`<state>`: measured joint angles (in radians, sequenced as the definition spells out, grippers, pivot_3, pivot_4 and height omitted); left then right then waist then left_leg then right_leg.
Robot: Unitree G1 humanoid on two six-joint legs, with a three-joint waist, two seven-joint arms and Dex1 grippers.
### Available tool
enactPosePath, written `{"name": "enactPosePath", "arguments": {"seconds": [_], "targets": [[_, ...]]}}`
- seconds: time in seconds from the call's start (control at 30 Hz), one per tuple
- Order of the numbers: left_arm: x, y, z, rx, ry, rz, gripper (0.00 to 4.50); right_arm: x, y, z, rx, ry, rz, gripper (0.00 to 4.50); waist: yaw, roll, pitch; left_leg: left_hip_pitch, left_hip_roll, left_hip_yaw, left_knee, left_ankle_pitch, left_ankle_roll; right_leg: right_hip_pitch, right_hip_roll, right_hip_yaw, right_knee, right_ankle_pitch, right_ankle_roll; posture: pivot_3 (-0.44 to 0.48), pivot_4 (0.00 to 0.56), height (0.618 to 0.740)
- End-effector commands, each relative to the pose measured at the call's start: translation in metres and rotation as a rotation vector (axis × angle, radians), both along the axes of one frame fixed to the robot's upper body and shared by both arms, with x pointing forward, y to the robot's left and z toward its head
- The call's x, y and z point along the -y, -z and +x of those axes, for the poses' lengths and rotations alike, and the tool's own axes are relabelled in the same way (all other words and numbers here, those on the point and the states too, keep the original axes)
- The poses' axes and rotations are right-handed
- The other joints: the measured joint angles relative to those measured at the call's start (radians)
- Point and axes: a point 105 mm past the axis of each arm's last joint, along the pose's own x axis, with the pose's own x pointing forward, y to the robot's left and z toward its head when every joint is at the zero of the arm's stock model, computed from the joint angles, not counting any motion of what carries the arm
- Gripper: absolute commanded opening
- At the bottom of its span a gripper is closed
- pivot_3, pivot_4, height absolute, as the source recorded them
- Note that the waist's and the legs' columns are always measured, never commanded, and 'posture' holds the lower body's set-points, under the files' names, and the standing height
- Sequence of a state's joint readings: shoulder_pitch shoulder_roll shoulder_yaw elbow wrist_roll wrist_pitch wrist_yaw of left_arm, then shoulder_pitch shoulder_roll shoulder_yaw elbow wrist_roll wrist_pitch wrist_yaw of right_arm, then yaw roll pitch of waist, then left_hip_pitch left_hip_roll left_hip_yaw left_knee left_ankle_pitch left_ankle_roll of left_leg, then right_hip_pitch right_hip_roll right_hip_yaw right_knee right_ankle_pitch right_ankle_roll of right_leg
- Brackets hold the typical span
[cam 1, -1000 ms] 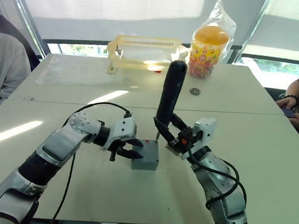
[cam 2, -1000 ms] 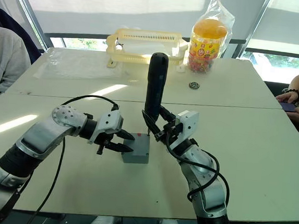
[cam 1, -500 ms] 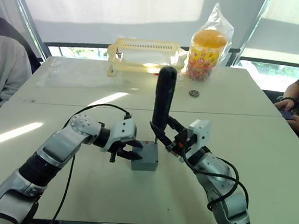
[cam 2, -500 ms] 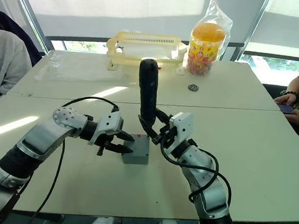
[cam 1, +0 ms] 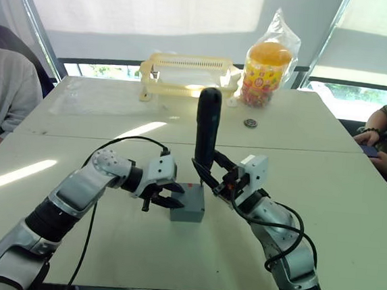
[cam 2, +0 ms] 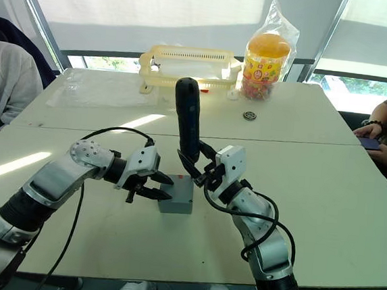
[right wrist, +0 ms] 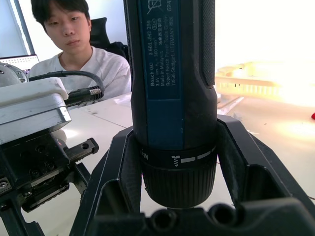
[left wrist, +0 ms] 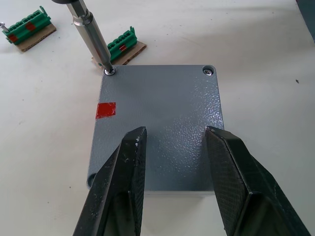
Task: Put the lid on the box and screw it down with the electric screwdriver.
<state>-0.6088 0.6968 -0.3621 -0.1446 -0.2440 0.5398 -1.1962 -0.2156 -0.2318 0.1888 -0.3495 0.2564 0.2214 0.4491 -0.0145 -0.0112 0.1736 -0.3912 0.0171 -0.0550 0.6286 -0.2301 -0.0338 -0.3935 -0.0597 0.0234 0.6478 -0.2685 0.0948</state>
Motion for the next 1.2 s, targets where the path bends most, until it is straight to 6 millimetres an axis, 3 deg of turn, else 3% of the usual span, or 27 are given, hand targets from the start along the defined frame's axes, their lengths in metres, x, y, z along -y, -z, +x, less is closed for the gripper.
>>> {"name": "enactPosePath", "arguments": {"seconds": [0.03,0.4,0.57,0.93,1.2], "targets": [[-0.005,0.014,-0.001,-0.026,-0.019,0.053,1.87,0.004,0.035,0.003,-0.125,0.020,-0.048,1.77,0.000,0.000,-0.001,0.000,0.000,0.000,0.000,0.000,0.000,0.000,0.000,0.000,0.000,0.000,0.000,0.000,0.150,0.740],[-0.004,0.014,-0.002,-0.019,-0.022,0.048,1.87,0.005,0.062,0.002,-0.177,0.025,-0.158,1.77,0.000,-0.003,-0.012,0.001,0.000,0.000,-0.001,0.000,0.000,0.001,0.000,0.000,0.000,-0.003,-0.004,0.000,0.150,0.740],[-0.004,0.014,-0.002,-0.019,-0.022,0.047,1.87,0.008,0.064,0.003,-0.194,0.037,-0.151,1.77,0.000,-0.003,-0.016,0.003,0.000,0.000,-0.002,-0.001,0.001,0.002,-0.001,-0.001,0.000,-0.006,-0.004,0.000,0.150,0.740],[-0.004,0.013,-0.003,-0.019,-0.016,0.047,1.87,0.010,0.059,0.008,-0.180,0.060,-0.110,1.77,0.001,-0.003,-0.017,0.003,0.000,0.000,-0.002,-0.001,0.001,0.003,-0.001,-0.001,-0.001,-0.007,-0.004,0.000,0.150,0.740],[-0.001,0.015,-0.001,-0.023,-0.016,0.046,1.87,0.013,0.036,0.012,-0.108,0.077,-0.066,1.77,0.002,-0.003,-0.017,0.003,0.000,0.000,-0.002,-0.001,0.001,0.002,-0.002,-0.001,-0.001,-0.007,-0.004,0.000,0.150,0.740]]}}
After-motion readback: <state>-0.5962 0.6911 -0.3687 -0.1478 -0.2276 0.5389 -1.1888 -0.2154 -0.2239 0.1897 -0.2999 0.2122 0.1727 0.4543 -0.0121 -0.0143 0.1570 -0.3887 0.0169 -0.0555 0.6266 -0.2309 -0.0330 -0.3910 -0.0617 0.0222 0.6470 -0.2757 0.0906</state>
